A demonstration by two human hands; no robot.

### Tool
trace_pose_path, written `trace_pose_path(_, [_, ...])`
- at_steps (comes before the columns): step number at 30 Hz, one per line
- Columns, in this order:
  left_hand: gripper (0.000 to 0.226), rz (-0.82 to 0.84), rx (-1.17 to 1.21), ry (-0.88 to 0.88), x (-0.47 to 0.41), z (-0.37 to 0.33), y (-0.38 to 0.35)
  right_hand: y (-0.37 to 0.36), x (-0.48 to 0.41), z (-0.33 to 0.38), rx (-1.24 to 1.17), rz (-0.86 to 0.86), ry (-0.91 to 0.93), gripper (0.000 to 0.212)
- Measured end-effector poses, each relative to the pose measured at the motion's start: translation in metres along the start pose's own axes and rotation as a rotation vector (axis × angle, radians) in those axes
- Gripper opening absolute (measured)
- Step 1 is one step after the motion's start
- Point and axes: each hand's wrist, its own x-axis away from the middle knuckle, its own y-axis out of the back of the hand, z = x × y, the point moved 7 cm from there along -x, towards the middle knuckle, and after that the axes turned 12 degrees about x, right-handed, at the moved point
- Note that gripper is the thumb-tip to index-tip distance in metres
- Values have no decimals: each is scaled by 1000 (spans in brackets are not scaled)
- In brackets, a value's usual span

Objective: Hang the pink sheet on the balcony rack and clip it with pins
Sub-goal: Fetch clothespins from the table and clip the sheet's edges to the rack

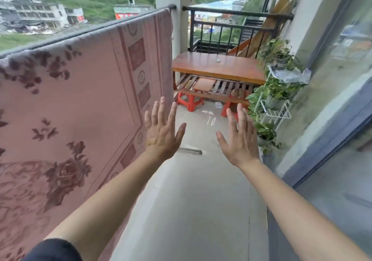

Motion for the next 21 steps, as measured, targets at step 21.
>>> trace_pose_path(21, [70, 177, 1, -50, -443, -67, -335, -292, -357, -280, -58, 184, -220, 74])
